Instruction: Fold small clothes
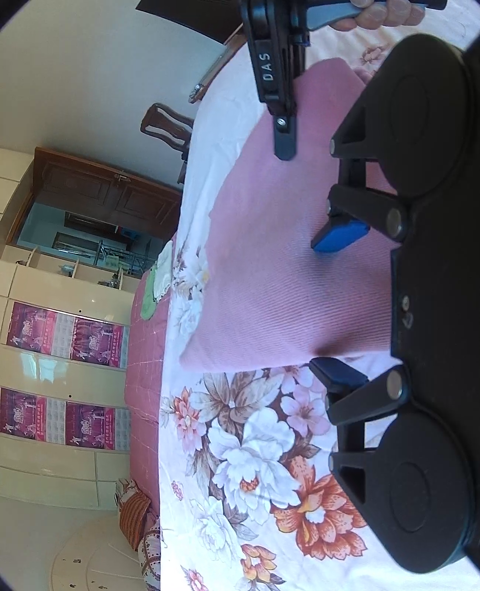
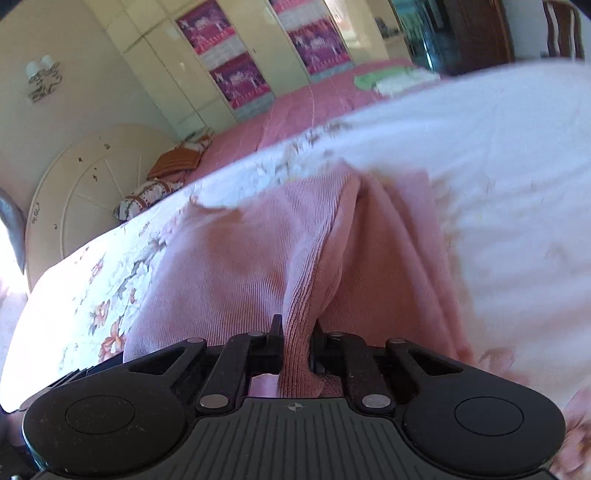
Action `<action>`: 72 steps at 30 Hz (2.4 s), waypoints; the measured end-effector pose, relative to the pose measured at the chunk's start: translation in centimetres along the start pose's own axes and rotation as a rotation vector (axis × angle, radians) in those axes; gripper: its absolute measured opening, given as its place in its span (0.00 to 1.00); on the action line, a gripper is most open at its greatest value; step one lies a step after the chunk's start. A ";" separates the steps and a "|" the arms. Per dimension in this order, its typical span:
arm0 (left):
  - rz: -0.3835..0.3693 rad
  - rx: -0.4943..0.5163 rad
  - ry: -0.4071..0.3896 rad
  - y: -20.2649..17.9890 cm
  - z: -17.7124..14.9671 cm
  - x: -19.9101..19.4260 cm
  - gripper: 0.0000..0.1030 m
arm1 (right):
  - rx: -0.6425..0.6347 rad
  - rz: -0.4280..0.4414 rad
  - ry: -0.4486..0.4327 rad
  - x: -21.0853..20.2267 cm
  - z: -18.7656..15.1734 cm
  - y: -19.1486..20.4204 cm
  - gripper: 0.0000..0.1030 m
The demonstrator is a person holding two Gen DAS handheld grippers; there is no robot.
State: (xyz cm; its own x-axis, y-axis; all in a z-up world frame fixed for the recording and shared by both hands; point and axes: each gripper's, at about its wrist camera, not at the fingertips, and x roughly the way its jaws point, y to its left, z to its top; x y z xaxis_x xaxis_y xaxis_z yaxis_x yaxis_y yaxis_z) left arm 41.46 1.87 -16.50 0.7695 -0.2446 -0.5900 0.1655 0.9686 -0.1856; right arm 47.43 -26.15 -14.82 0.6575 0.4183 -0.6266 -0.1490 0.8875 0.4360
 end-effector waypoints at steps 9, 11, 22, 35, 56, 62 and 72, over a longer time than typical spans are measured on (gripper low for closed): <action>-0.018 0.040 -0.009 -2.7 0.2 0.7 0.63 | -0.081 -0.105 -0.015 -1.3 0.7 -2.5 0.09; 0.007 0.085 0.005 -3.5 -0.5 1.3 0.64 | -0.086 -0.140 0.028 -0.1 -0.4 -3.3 0.09; 0.006 0.075 0.070 -2.4 -0.6 0.7 0.65 | -0.103 -0.150 -0.024 -3.4 0.2 -2.5 0.35; -0.047 -0.042 0.089 -1.2 0.4 -0.1 0.63 | -0.066 -0.175 0.040 -3.8 -2.8 -3.7 0.29; -0.024 -0.183 0.115 2.1 6.5 8.3 0.64 | 0.009 -0.095 0.018 8.3 7.4 -4.5 0.20; -0.033 -0.184 0.106 2.3 6.4 8.3 0.65 | -0.023 -0.182 -0.120 5.9 6.6 -4.7 0.10; -0.023 -0.170 0.061 1.6 7.1 7.6 0.61 | -0.012 -0.210 -0.105 5.2 7.3 -5.4 0.23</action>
State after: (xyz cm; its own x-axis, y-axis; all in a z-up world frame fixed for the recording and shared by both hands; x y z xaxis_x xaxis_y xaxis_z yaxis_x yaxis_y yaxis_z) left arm 51.96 1.89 -15.67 0.7272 -0.2741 -0.6293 0.0720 0.9422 -0.3271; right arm 57.07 -30.12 -15.74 0.7485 0.2021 -0.6316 -0.0093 0.9555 0.2948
